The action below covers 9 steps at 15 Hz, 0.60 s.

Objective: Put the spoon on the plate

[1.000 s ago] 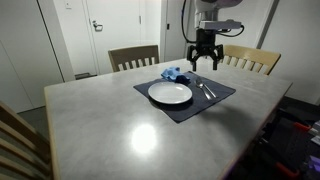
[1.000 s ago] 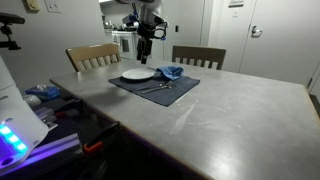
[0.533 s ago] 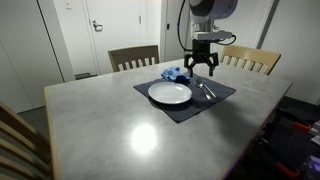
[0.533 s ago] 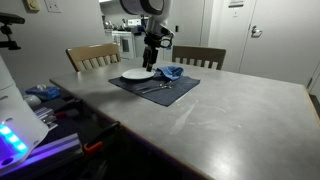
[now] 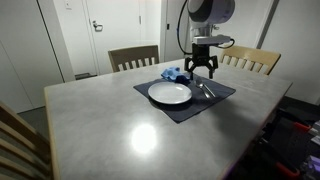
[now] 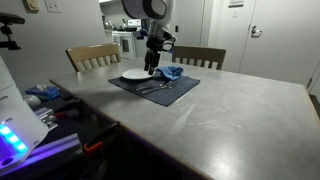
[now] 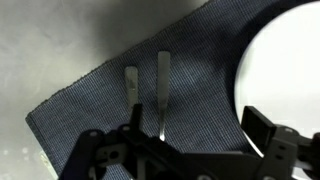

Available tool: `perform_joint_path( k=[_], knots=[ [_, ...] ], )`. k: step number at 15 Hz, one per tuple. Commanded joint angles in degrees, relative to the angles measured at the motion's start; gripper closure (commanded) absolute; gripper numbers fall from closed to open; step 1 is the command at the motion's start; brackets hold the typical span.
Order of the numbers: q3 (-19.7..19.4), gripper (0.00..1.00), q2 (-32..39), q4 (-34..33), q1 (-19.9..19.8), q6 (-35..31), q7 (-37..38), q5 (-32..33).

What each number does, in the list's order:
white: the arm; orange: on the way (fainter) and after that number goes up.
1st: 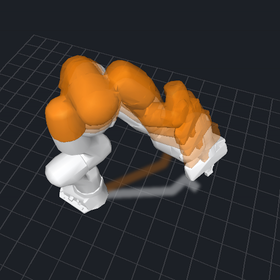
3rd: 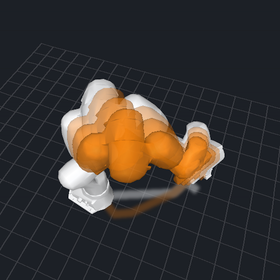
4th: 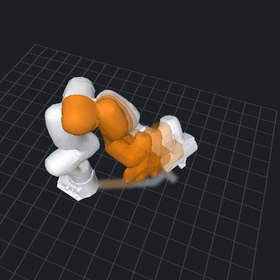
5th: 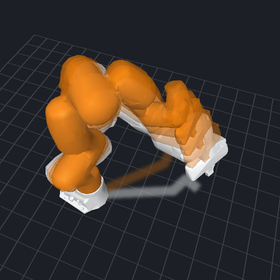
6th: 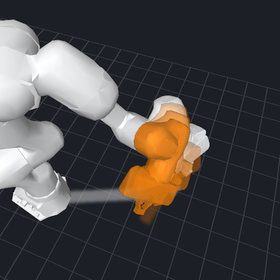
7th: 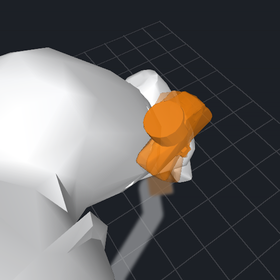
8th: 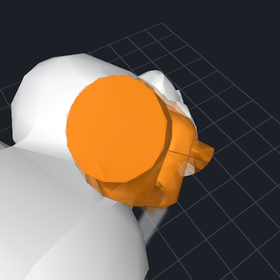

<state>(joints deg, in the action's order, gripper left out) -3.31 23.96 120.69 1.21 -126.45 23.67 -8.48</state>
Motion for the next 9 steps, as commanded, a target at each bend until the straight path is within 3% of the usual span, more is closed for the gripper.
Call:
perform_joint_path(
  k=[1, 9],
  knots=[
    [-0.51, 0.0, 0.53, 0.39, 1.05, -1.15, 2.35, 0.77],
    [-0.37, 0.0, 2.52, 0.09, 0.45, -0.29, 3.59, -0.99]
  ],
)
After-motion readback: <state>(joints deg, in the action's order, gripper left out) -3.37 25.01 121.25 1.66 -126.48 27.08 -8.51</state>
